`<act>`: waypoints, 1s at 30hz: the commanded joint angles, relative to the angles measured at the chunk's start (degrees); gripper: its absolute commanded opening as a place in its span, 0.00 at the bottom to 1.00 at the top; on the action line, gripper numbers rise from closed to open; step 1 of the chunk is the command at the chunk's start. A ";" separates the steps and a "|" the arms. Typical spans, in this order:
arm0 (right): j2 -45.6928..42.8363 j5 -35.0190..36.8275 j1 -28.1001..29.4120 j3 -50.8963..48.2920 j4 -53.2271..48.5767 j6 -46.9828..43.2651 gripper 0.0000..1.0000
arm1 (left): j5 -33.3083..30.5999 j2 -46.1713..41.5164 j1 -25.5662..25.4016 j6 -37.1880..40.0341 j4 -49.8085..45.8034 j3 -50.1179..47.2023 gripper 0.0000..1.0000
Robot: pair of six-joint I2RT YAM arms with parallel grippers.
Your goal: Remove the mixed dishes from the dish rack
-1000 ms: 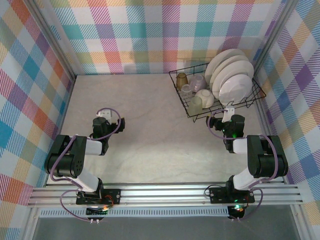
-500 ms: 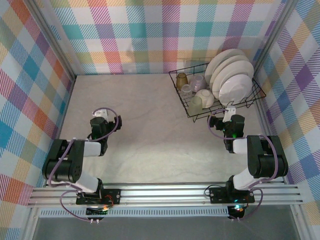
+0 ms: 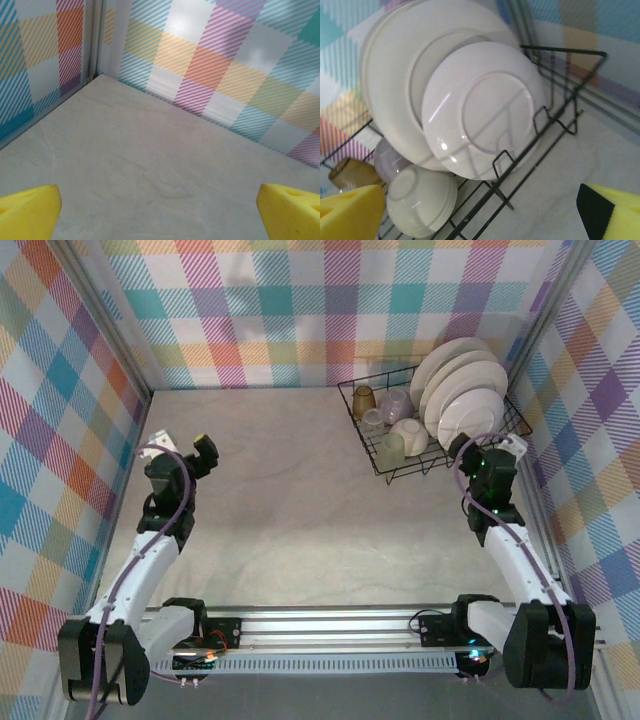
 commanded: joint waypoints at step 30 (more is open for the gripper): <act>26.81 -9.77 4.09 37.20 -55.37 37.63 0.81 | 38.51 -11.47 -19.56 0.80 -31.53 9.68 1.00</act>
